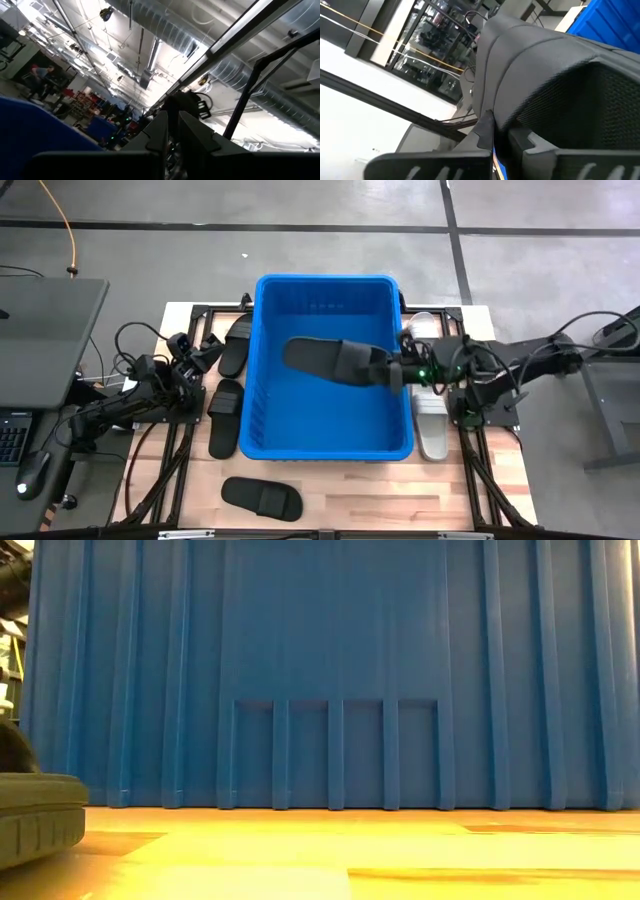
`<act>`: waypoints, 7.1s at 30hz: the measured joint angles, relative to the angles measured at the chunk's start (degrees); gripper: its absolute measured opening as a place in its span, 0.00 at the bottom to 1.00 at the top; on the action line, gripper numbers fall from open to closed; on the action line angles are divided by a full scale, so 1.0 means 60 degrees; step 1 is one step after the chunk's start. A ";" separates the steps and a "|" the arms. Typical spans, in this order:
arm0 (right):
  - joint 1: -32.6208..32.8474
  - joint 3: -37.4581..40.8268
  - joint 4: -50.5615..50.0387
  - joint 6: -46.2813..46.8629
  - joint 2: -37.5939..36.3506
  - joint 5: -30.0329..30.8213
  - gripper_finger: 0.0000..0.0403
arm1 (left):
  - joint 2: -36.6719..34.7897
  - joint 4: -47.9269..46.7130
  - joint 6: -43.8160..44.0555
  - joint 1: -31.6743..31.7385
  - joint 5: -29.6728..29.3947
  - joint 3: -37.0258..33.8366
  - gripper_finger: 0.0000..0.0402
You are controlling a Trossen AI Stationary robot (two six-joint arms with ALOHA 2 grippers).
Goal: Pick and place slides into bin
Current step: Put the black slide into the blue container
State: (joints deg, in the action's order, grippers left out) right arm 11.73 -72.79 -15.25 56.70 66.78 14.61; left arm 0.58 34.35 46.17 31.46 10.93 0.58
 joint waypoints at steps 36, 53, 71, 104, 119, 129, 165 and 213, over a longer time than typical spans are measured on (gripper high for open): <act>-0.7190 -0.1260 0.1772 -0.0246 0.4018 -0.9493 0.00 | 0.0000 0.2169 0.0358 0.0000 -0.1905 0.0000 0.09; -0.7129 -0.3833 -0.2630 -0.0487 0.6702 -0.6897 0.00 | 0.0001 0.2787 0.1391 0.0002 -0.3026 0.0000 0.09; -0.7221 -0.3818 -0.2798 -0.0783 0.8162 -0.6907 0.00 | 0.0002 0.2747 0.1432 0.0001 -0.3083 0.0000 0.09; -0.8011 -0.3818 -0.3182 -0.1787 0.9504 -0.6547 0.00 | 0.0004 0.2674 0.1636 0.0004 -0.2720 0.0000 0.09; -0.7985 -0.3876 -0.3069 -0.1686 0.9500 -0.6254 0.26 | 0.0004 0.2442 0.1614 0.0000 -0.2731 0.0000 0.09; -0.7985 -0.3876 -0.3842 -0.1352 0.9504 -0.5900 0.61 | 0.0004 0.2248 0.1610 0.0003 -0.2756 0.0000 0.09; -0.5502 -1.0167 -0.6226 -0.3254 0.9493 -0.6877 0.63 | 0.0004 0.2099 0.1528 0.0003 -0.2759 0.0000 0.09; -0.0186 -0.6838 0.5579 -0.1274 0.7991 -0.6989 0.63 | 0.0011 -0.7520 -0.2921 0.0004 -0.0044 0.6914 0.09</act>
State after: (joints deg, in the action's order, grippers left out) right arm 10.61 -113.82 18.23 49.06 114.73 -27.32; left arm 0.64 -10.77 28.65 31.48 10.67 42.06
